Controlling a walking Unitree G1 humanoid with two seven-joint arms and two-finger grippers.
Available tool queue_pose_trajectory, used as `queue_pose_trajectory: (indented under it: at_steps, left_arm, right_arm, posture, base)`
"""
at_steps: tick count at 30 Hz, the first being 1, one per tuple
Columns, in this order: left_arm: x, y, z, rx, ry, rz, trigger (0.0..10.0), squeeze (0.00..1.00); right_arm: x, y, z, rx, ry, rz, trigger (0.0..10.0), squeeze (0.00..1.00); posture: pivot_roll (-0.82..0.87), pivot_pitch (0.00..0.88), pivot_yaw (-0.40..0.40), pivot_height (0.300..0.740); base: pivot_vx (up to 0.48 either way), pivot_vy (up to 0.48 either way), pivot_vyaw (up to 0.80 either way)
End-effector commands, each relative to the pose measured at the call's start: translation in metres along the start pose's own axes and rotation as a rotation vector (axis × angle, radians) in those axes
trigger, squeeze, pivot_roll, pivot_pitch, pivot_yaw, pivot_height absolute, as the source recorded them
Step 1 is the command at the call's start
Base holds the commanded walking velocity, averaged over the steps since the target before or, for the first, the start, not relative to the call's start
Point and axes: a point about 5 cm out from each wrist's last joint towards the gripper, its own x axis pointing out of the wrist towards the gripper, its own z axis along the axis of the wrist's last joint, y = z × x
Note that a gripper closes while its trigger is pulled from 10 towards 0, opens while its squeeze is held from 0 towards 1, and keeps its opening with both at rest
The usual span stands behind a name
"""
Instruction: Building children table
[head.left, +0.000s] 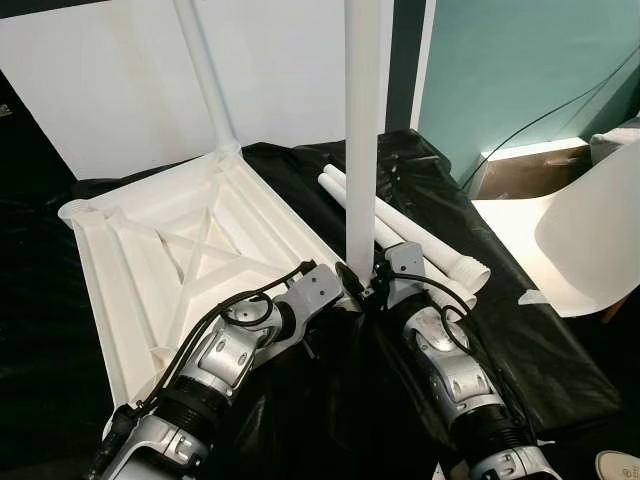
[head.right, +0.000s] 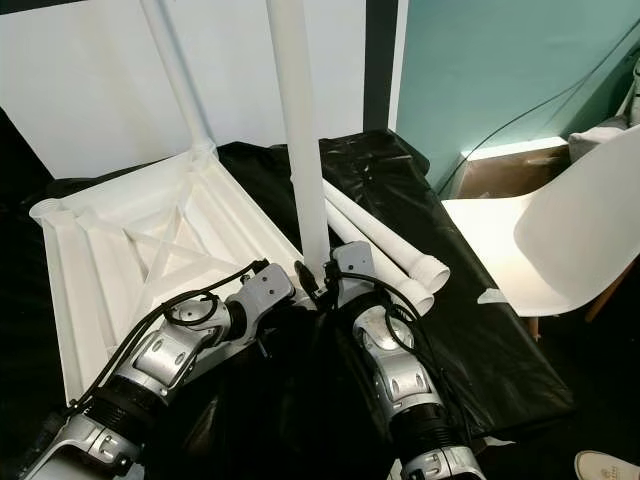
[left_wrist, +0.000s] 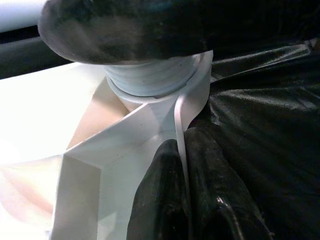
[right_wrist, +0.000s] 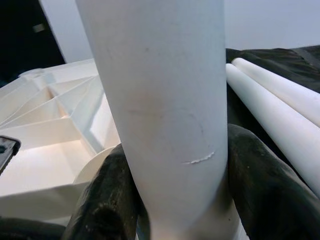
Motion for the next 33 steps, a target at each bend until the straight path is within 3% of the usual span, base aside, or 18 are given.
queue_pose_trajectory:
  at_steps: [1, 2, 3, 4, 5, 9, 12, 13, 21, 32, 33]
  left_arm:
    - [0.012, -0.033, -0.031, -0.072, 0.092, -0.16, 10.0, 0.0]
    - [0.012, -0.033, -0.031, -0.072, 0.092, -0.16, 10.0, 0.0]
    - [0.012, -0.033, -0.032, -0.07, 0.094, -0.162, 10.0, 0.0]
    - [0.012, -0.033, -0.032, -0.069, 0.095, -0.162, 10.0, 0.0]
    - [0.012, -0.033, -0.032, -0.067, 0.095, -0.162, 10.0, 0.0]
    - [0.012, -0.033, -0.032, -0.066, 0.096, -0.162, 10.0, 0.0]
    - [0.012, -0.033, -0.032, -0.067, 0.096, -0.163, 10.0, 0.0]
    - [0.012, -0.033, -0.032, -0.068, 0.096, -0.163, 10.0, 0.0]
    - [0.012, -0.033, -0.033, -0.067, 0.095, -0.167, 10.0, 0.0]
    - [0.011, -0.031, -0.033, -0.077, 0.09, -0.146, 10.0, 0.0]
    - [0.011, -0.031, -0.033, -0.079, 0.09, -0.144, 10.0, 0.0]
  right_arm:
    - [-0.003, -0.019, -0.001, 0.001, 0.019, -0.135, 0.0, 0.0]
    - [-0.003, -0.019, -0.001, 0.001, 0.019, -0.135, 0.0, 0.0]
    - [-0.002, -0.011, 0.0, 0.013, 0.022, -0.076, 10.0, 0.0]
    - [-0.002, -0.01, 0.0, 0.022, 0.03, -0.055, 10.0, 0.0]
    - [-0.002, -0.008, -0.001, 0.041, 0.035, -0.015, 10.0, 1.0]
    - [-0.002, -0.004, -0.001, 0.049, 0.041, 0.078, 10.0, 1.0]
    - [-0.004, -0.004, -0.002, -0.01, 0.048, 0.22, 10.0, 1.0]
    - [-0.002, -0.013, 0.001, -0.066, 0.046, 0.306, 10.0, 0.0]
    - [0.001, -0.038, 0.011, -0.214, 0.098, 0.564, 10.0, 0.0]
    - [0.008, -0.052, 0.003, -0.267, 0.217, 0.69, 10.0, 0.0]
    - [0.008, -0.052, 0.003, -0.268, 0.217, 0.708, 6.8, 0.0]
  posture:
    - [0.07, 0.0, 0.048, 0.74]
    - [0.07, 0.0, 0.048, 0.74]
    - [0.06, 0.0, 0.049, 0.74]
    - [0.06, 0.0, 0.049, 0.74]
    - [0.06, 0.0, 0.049, 0.74]
    - [0.06, 0.0, 0.049, 0.74]
    - [0.06, 0.0, 0.053, 0.74]
    - [0.06, 0.0, 0.055, 0.74]
    - [0.06, 0.0, 0.058, 0.74]
    - [0.08, 0.0, 0.043, 0.74]
    - [0.08, 0.0, 0.042, 0.74]
  base:
    - [0.0, 0.0, 0.0]
    - [0.0, 0.0, 0.0]
    - [0.0, 0.0, 0.0]
    - [0.0, 0.0, 0.0]
    - [0.0, 0.0, 0.0]
    - [0.0, 0.0, 0.0]
    - [0.0, 0.0, 0.0]
    - [0.0, 0.0, 0.0]
    - [0.0, 0.0, 0.0]
    - [0.0, 0.0, 0.0]
    - [0.0, 0.0, 0.0]
